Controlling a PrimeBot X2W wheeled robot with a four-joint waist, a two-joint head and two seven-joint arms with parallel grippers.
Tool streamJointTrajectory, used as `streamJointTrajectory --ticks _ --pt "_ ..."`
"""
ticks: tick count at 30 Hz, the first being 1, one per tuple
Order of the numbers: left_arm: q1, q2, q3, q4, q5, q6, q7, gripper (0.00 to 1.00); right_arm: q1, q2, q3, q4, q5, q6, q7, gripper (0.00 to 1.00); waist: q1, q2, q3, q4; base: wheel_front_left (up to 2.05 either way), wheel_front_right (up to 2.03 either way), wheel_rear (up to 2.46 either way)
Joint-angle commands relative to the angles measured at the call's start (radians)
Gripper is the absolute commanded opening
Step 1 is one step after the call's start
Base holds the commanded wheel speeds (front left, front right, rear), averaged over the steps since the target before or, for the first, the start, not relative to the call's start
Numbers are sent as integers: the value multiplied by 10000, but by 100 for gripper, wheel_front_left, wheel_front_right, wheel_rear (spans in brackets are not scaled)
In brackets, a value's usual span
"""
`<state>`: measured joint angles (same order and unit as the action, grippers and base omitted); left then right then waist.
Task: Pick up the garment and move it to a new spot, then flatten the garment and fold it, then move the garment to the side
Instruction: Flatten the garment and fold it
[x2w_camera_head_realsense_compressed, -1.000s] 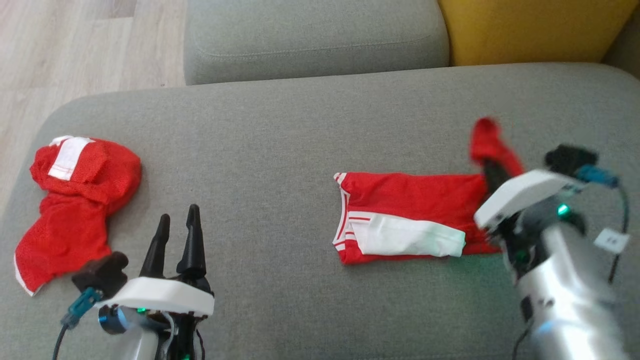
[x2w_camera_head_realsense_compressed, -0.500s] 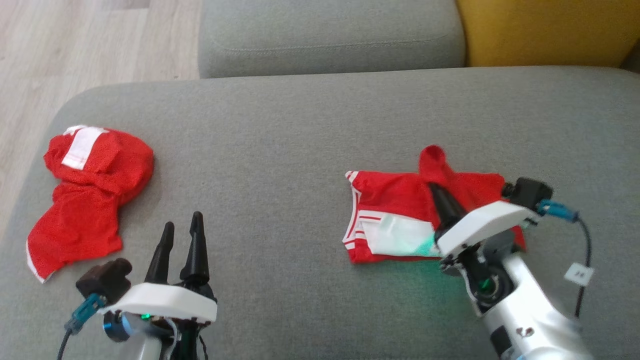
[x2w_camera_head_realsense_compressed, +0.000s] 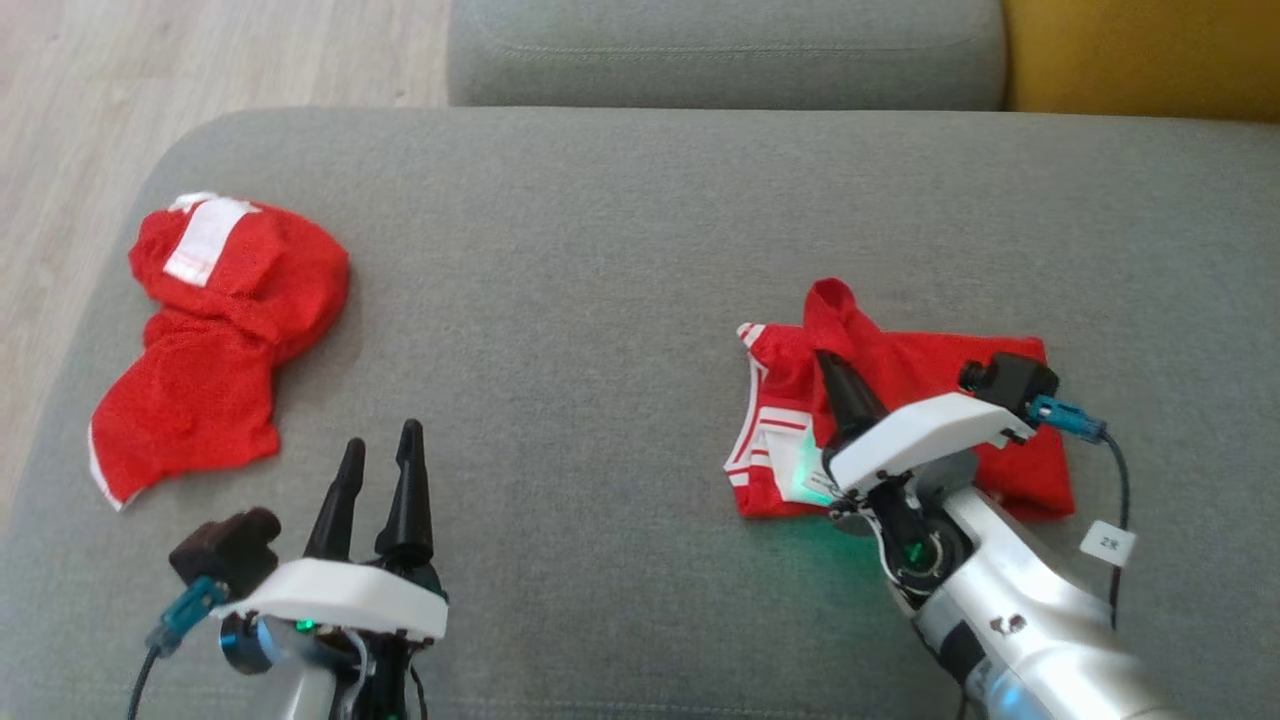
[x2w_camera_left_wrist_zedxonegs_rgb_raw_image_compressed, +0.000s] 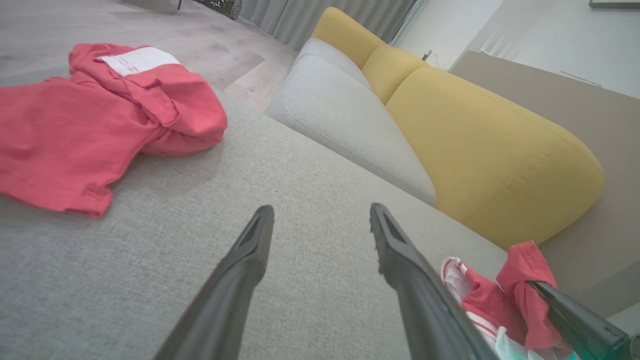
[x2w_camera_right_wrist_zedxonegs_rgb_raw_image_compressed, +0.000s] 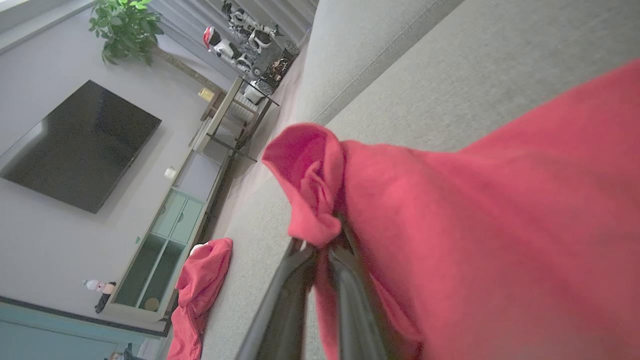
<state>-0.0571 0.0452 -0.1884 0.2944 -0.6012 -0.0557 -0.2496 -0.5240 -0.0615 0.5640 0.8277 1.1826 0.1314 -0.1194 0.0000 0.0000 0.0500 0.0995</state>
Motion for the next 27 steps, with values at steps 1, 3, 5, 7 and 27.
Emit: streamJointTrajectory --ticks 1,3,5,7,27 --pt "-575 51 246 -248 -87 11 -122 100 -459 112 400 -91 173 -7 -245 0 0 0 91 100 0 0 0" --pt "-595 51 210 -118 -133 9 -122 100 -616 112 828 173 340 -7 -411 0 0 0 141 161 0 0 0" --pt "-621 51 185 -38 -123 -5 -122 100 -701 112 1235 321 622 -7 -491 0 0 0 171 207 0 0 0" --pt "-618 51 165 13 -138 -13 -122 100 -795 112 1611 506 837 -7 -615 31 0 0 185 233 0 0 0" --pt "-399 51 367 42 -119 49 -122 100 -2396 112 3902 1330 1204 -7 -1261 100 0 0 -428 -557 0 0 0"
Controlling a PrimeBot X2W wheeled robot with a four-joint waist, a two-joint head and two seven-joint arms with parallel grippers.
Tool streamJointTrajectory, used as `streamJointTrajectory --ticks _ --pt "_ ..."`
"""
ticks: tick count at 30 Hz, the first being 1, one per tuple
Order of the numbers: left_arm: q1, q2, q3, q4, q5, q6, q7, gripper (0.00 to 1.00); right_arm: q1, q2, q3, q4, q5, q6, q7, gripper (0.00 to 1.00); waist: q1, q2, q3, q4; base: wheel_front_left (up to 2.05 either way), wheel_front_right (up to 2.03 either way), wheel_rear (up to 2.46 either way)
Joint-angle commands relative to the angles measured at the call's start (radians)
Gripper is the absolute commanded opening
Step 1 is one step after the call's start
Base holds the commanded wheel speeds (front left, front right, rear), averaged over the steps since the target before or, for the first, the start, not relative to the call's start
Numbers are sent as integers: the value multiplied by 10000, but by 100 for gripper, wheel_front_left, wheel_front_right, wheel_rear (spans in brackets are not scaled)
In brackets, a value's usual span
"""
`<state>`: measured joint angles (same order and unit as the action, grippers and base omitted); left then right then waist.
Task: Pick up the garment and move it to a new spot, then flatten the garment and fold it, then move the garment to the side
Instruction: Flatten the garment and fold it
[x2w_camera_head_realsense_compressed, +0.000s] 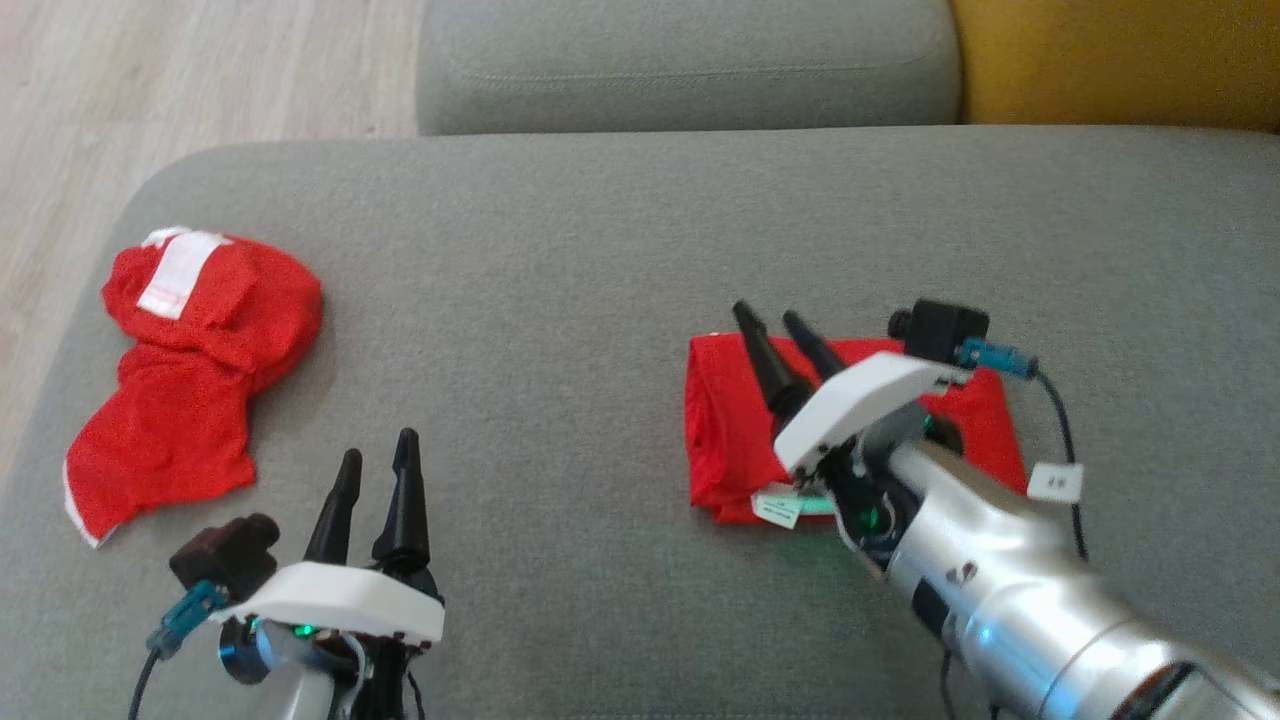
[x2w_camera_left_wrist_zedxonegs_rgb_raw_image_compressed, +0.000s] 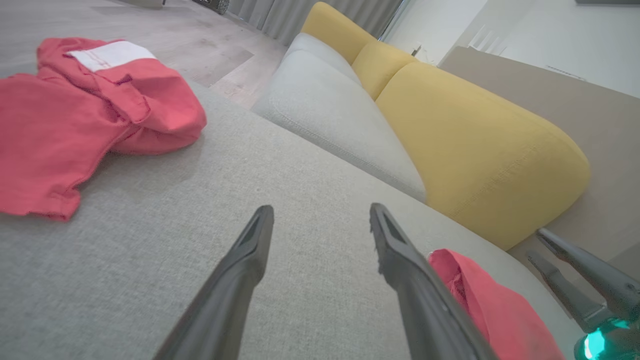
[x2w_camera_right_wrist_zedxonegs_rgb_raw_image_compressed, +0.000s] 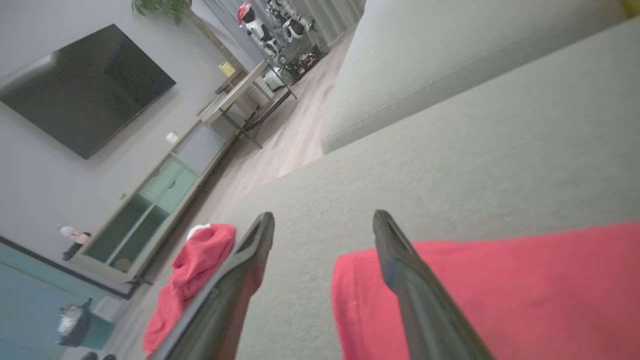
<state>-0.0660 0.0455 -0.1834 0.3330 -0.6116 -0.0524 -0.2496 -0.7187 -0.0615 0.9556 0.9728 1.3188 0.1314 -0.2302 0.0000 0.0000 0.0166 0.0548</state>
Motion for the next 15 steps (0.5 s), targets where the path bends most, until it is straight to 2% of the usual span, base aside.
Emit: streamJointTrajectory --ticks 1,7,11,15 --pt "-287 47 324 -369 -9 23 -122 100 -605 112 -34 99 -355 -7 -191 100 0 0 -132 -176 0 0 0" --pt "-221 47 430 -548 -7 61 -122 100 -1263 -197 -250 1076 -1532 -7 -300 100 0 0 -247 -536 0 0 0" --pt "-269 47 468 -753 -90 69 -122 100 -1447 -1042 -799 1034 -2887 -7 -311 100 0 0 -241 -785 0 0 0" --pt "-424 47 418 -971 -20 92 -122 100 -856 -1940 -1993 88 -4179 -7 -313 100 0 0 -182 -957 0 0 0"
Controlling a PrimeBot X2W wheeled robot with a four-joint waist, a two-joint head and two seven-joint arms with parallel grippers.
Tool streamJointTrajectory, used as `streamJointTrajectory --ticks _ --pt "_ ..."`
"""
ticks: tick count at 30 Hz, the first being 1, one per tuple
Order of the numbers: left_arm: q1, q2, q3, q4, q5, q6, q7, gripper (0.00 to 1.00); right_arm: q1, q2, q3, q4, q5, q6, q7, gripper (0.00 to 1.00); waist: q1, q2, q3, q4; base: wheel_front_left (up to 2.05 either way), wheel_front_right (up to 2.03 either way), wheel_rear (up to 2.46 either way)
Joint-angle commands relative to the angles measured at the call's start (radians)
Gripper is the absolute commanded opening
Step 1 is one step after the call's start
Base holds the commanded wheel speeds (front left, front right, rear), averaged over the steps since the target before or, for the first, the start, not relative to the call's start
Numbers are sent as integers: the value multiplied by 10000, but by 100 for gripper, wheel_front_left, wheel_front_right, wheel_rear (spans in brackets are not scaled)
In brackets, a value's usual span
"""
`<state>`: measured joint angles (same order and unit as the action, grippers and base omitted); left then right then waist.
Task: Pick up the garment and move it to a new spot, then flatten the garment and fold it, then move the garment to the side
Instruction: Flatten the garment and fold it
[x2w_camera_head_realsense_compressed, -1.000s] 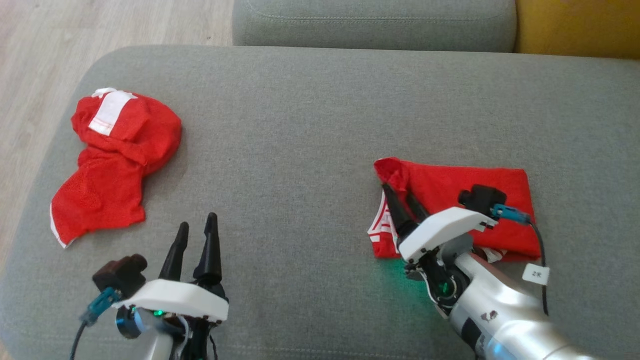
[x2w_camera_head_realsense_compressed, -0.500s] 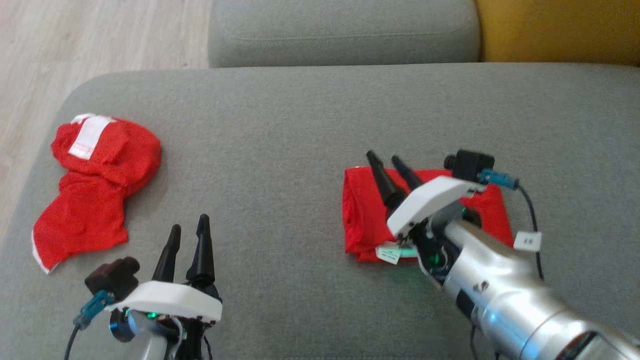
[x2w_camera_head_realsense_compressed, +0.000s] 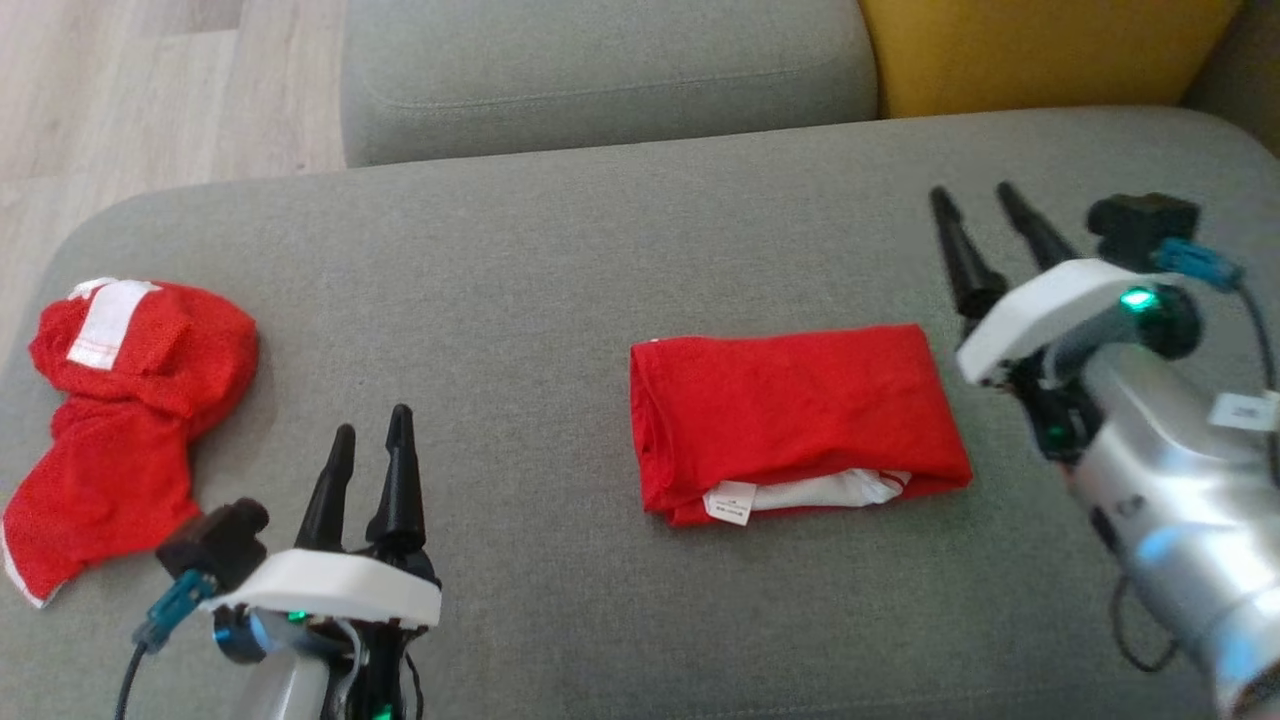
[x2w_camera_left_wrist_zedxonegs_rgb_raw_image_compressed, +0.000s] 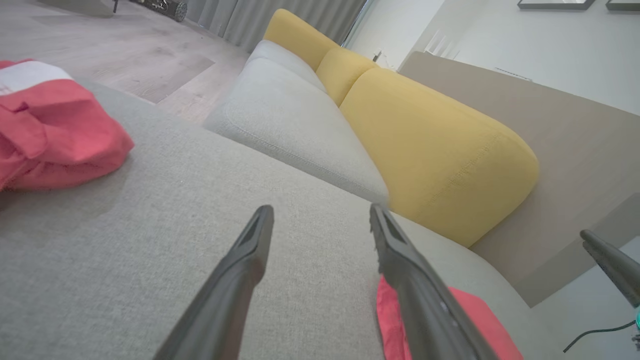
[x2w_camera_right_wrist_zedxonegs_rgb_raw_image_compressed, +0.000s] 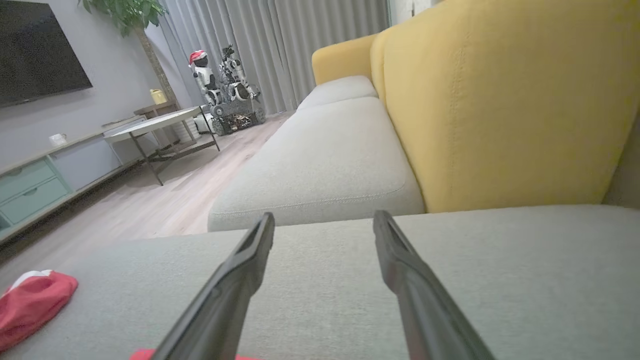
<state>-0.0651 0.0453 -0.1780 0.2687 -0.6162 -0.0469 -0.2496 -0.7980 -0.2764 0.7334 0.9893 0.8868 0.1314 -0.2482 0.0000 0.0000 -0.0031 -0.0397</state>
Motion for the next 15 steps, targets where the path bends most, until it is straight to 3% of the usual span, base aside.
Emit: streamJointTrajectory --ticks 1,7,10,15 --pt "-485 49 330 -382 67 37 -122 100 175 -43 -119 -370 -299 -7 -133 100 0 0 31 -40 0 0 0" --pt "-586 49 95 -700 586 129 -122 100 2315 -631 -3068 -2437 -3012 -7 -134 100 0 0 41 -76 0 0 0" --pt "-407 49 -181 -796 1242 93 -122 100 3717 -242 -4641 -3547 -4054 -7 -134 100 0 0 -12 -75 0 0 0" --pt "-28 49 -368 -1168 1732 234 -122 100 5567 704 -6259 -5154 -5649 -7 -135 100 0 0 -58 -100 0 0 0"
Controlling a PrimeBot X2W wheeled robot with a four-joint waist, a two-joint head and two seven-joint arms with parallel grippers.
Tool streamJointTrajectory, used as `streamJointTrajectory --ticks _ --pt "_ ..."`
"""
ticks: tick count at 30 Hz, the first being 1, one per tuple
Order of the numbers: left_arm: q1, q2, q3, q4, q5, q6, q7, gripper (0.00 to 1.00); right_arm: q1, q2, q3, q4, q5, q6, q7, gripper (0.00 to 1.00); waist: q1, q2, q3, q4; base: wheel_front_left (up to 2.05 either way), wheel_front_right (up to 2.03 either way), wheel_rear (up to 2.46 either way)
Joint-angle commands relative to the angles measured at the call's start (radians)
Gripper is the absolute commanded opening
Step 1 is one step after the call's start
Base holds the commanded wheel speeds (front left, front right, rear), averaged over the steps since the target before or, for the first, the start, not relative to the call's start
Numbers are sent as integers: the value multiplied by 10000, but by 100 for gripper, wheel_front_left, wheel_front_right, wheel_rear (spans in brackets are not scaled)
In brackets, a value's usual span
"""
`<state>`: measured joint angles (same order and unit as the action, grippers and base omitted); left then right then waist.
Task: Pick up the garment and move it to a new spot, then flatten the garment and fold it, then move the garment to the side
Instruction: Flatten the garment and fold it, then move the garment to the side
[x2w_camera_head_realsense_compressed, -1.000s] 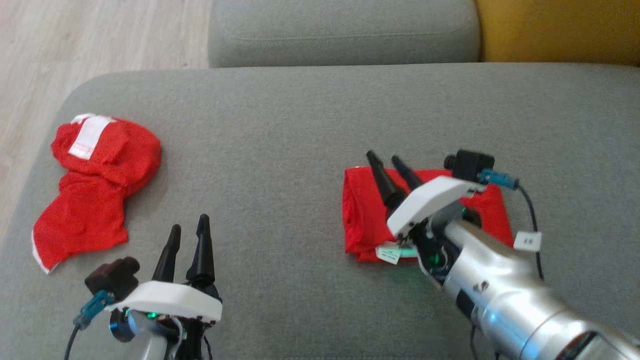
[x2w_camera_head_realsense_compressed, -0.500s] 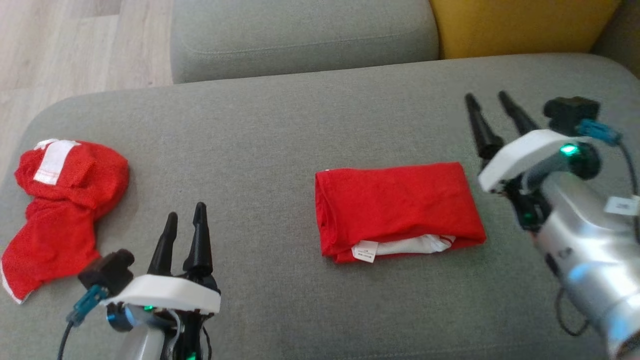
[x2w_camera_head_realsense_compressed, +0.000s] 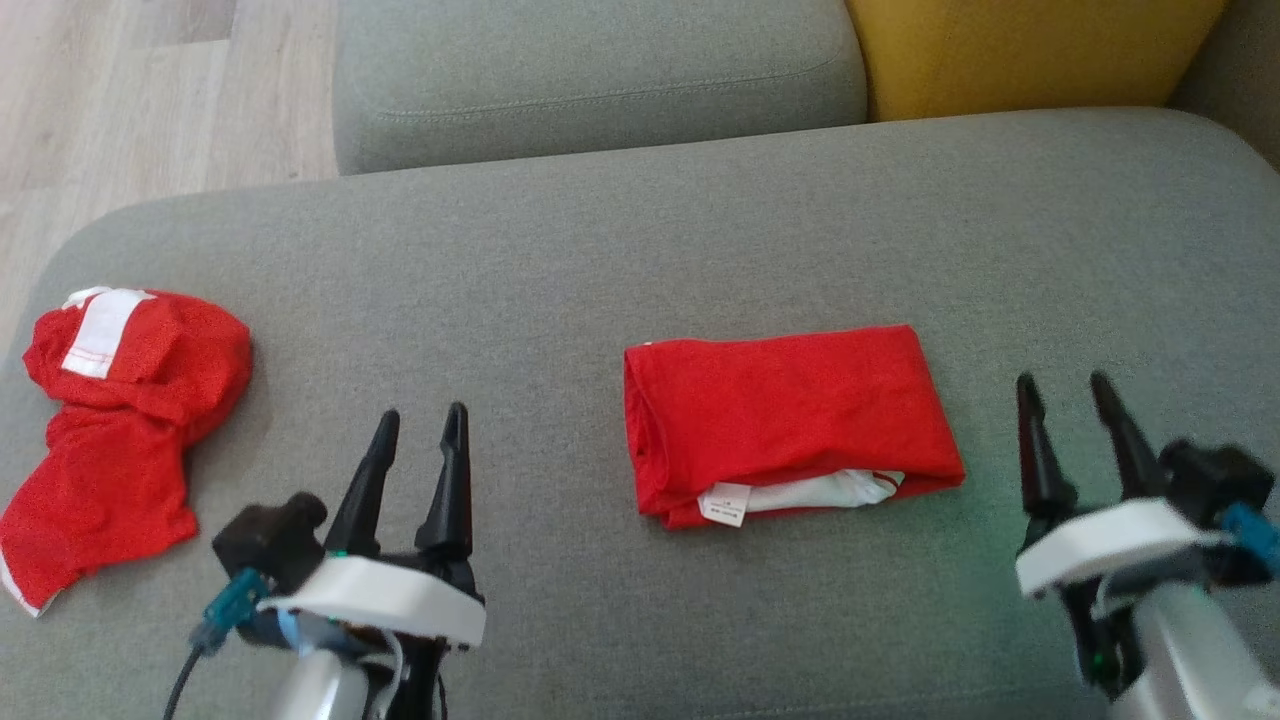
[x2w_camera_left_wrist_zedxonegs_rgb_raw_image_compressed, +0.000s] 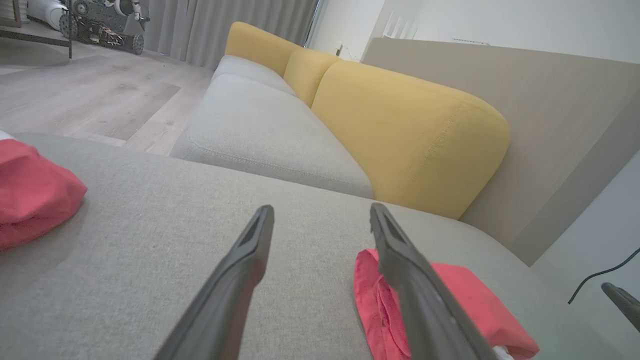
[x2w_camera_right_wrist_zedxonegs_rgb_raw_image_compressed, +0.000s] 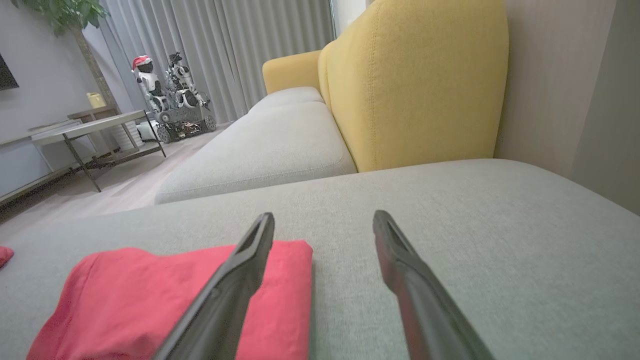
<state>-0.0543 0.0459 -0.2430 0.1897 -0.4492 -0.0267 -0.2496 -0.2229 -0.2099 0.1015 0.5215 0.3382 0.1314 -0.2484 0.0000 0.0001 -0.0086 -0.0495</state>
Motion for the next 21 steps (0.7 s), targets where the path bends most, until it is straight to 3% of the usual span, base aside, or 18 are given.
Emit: streamJointTrajectory --ticks 1,9,21 --pt "-61 43 261 -443 77 58 -122 100 56 191 -119 -678 -391 -7 -133 100 0 -1 -4 -14 0 0 0" --pt "164 43 275 -685 206 184 -122 100 598 786 -673 -1371 -1237 -7 72 100 0 -1 49 16 0 0 0" --pt "-93 43 39 -495 60 32 -122 100 -13 1199 -920 -905 -913 -7 1027 100 0 -1 719 552 0 0 0"
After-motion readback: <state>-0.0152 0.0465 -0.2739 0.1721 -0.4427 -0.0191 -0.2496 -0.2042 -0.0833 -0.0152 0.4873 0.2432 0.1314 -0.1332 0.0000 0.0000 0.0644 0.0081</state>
